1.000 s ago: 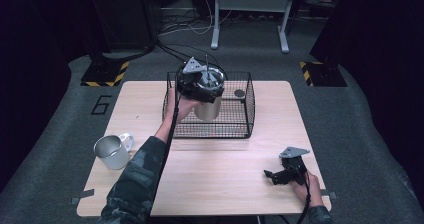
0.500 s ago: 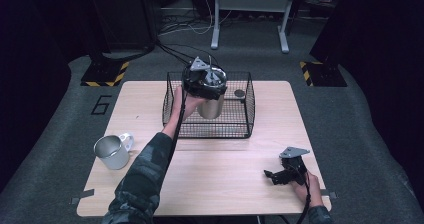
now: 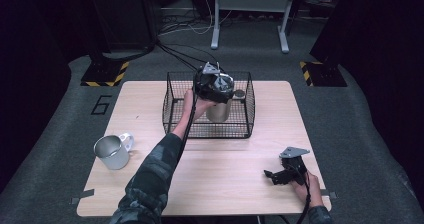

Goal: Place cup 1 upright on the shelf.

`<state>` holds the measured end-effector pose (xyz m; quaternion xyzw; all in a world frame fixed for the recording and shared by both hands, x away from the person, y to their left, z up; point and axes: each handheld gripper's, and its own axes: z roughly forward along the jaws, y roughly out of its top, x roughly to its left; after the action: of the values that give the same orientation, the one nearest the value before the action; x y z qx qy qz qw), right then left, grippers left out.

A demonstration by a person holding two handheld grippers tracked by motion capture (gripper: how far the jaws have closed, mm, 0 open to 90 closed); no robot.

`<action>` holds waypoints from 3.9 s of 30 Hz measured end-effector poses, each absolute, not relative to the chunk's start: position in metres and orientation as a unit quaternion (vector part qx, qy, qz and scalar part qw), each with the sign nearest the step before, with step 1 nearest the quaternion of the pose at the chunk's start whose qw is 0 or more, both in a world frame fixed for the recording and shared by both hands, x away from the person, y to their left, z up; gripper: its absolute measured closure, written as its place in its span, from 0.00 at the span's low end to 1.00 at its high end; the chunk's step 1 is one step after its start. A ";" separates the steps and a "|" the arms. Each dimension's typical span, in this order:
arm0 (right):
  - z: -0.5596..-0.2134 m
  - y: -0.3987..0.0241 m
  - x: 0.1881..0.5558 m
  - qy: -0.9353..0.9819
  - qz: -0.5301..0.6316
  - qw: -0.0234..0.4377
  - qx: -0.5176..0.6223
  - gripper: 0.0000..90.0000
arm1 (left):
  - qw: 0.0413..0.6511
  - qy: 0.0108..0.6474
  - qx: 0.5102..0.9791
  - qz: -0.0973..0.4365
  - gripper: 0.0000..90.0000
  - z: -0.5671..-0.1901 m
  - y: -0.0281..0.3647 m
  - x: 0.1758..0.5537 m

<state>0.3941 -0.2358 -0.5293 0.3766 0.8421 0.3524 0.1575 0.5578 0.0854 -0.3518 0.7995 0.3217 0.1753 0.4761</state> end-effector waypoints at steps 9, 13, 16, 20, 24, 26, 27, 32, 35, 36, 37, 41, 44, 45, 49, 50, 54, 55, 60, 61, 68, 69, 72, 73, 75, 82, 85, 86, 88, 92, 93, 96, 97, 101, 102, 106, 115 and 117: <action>-0.529 -0.236 0.394 0.841 0.353 0.159 0.378 0.00 | 0.467 0.326 0.806 0.160 0.03 -0.366 0.073 0.563; -0.529 -0.236 0.394 0.841 0.353 0.160 0.377 0.00 | 0.465 0.326 0.809 0.154 0.03 -0.371 0.070 0.564; -0.529 -0.236 0.394 0.841 0.353 0.159 0.377 0.00 | 0.462 0.327 0.811 0.150 0.03 -0.375 0.066 0.565; -0.530 -0.236 0.394 0.841 0.353 0.160 0.377 0.00 | 0.459 0.326 0.813 0.148 0.03 -0.378 0.064 0.566; -0.530 -0.236 0.394 0.841 0.353 0.160 0.377 0.00 | 0.456 0.327 0.815 0.144 0.03 -0.382 0.060 0.568; -0.529 -0.236 0.394 0.842 0.353 0.158 0.377 0.00 | 0.456 0.327 0.815 0.142 0.03 -0.384 0.059 0.569; -0.529 -0.236 0.394 0.842 0.353 0.157 0.376 0.00 | 0.455 0.329 0.815 0.142 0.03 -0.384 0.058 0.569; -0.529 -0.236 0.394 0.842 0.353 0.158 0.376 0.00 | 0.452 0.329 0.818 0.137 0.03 -0.388 0.054 0.571; -0.529 -0.236 0.394 0.842 0.353 0.158 0.376 0.00 | 0.451 0.331 0.818 0.137 0.03 -0.392 0.051 0.572; -0.529 -0.236 0.394 0.842 0.353 0.157 0.377 0.00 | 0.450 0.331 0.818 0.137 0.03 -0.392 0.050 0.572; -0.529 -0.236 0.394 0.842 0.353 0.157 0.377 0.00 | 0.449 0.331 0.819 0.136 0.03 -0.393 0.049 0.573; -0.529 -0.236 0.394 0.842 0.353 0.157 0.378 0.00 | 0.448 0.330 0.820 0.132 0.03 -0.394 0.047 0.573; -0.529 -0.236 0.394 0.842 0.353 0.157 0.378 0.00 | 0.446 0.328 0.822 0.130 0.03 -0.395 0.045 0.574; -0.529 -0.236 0.394 0.842 0.353 0.157 0.378 0.00 | 0.444 0.326 0.824 0.130 0.03 -0.396 0.043 0.574; -0.529 -0.236 0.394 0.842 0.353 0.157 0.378 0.00 | 0.443 0.325 0.826 0.128 0.03 -0.397 0.042 0.574; -0.529 -0.236 0.394 0.842 0.353 0.157 0.378 0.00 | 0.441 0.326 0.827 0.127 0.03 -0.399 0.041 0.575; -0.529 -0.236 0.394 0.841 0.353 0.157 0.378 0.00 | 0.439 0.327 0.827 0.129 0.03 -0.401 0.040 0.577; -0.529 -0.236 0.394 0.841 0.353 0.157 0.378 0.00 | 0.438 0.328 0.828 0.125 0.03 -0.402 0.039 0.577; -0.529 -0.236 0.394 0.842 0.353 0.157 0.378 0.00 | 0.437 0.327 0.828 0.124 0.03 -0.403 0.038 0.578; -0.529 -0.236 0.394 0.842 0.353 0.157 0.378 0.00 | 0.436 0.327 0.829 0.125 0.03 -0.403 0.038 0.577; -0.529 -0.235 0.394 0.842 0.353 0.157 0.378 0.00 | 0.423 0.322 0.839 0.117 0.03 -0.403 0.043 0.575; -0.529 -0.235 0.394 0.842 0.353 0.157 0.378 0.00 | 0.424 0.320 0.839 0.118 0.03 -0.403 0.044 0.574; -0.529 -0.236 0.394 0.842 0.353 0.156 0.378 0.00 | 0.416 0.310 0.845 0.125 0.03 -0.403 0.044 0.571; -0.529 -0.235 0.394 0.841 0.353 0.157 0.378 0.00 | 0.415 0.308 0.847 0.125 0.03 -0.403 0.043 0.570; -0.529 -0.236 0.394 0.842 0.353 0.157 0.378 0.00 | 0.416 0.305 0.847 0.132 0.03 -0.403 0.041 0.568; -0.529 -0.236 0.394 0.842 0.353 0.157 0.378 0.00 | 0.408 0.295 0.852 0.141 0.00 -0.404 0.042 0.564; -0.529 -0.235 0.394 0.841 0.353 0.157 0.378 0.00 | 0.410 0.293 0.853 0.134 0.00 -0.404 0.044 0.561; -0.529 -0.235 0.394 0.841 0.353 0.157 0.378 0.00 | 0.412 0.293 0.853 0.130 0.00 -0.403 0.045 0.560; -0.529 -0.235 0.394 0.841 0.353 0.157 0.378 0.00 | 0.410 0.291 0.853 0.136 0.00 -0.400 0.046 0.558; -0.529 -0.236 0.394 0.842 0.353 0.156 0.377 0.00 | 0.406 0.289 0.856 0.137 0.00 -0.396 0.048 0.554; -0.529 -0.236 0.394 0.842 0.353 0.156 0.377 0.00 | 0.406 0.289 0.856 0.137 0.00 -0.396 0.048 0.554; -0.529 -0.235 0.394 0.842 0.353 0.157 0.378 0.00 | 0.407 0.290 0.854 0.145 0.00 -0.393 0.052 0.549; -0.530 -0.235 0.394 0.841 0.353 0.157 0.378 0.00 | 0.408 0.289 0.854 0.147 0.00 -0.391 0.054 0.548; -0.530 -0.235 0.394 0.841 0.353 0.159 0.378 0.00 | 0.411 0.287 0.852 0.149 0.00 -0.386 0.058 0.545; -0.530 -0.235 0.394 0.841 0.353 0.159 0.378 0.00 | 0.417 0.286 0.849 0.152 0.00 -0.383 0.061 0.542; -0.530 -0.235 0.394 0.841 0.353 0.159 0.378 0.00 | 0.421 0.285 0.848 0.152 0.00 -0.378 0.067 0.537; -0.530 -0.236 0.394 0.842 0.352 0.159 0.376 0.00 | 0.432 0.288 0.840 0.159 0.00 -0.368 0.096 0.512; -0.530 -0.236 0.394 0.842 0.352 0.160 0.376 0.00 | 0.434 0.288 0.839 0.159 0.00 -0.367 0.104 0.505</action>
<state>0.3939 -0.2357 -0.5297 0.3759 0.8423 0.3518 0.1596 0.5053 0.1036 -0.3667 0.8388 0.2879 0.1589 0.4339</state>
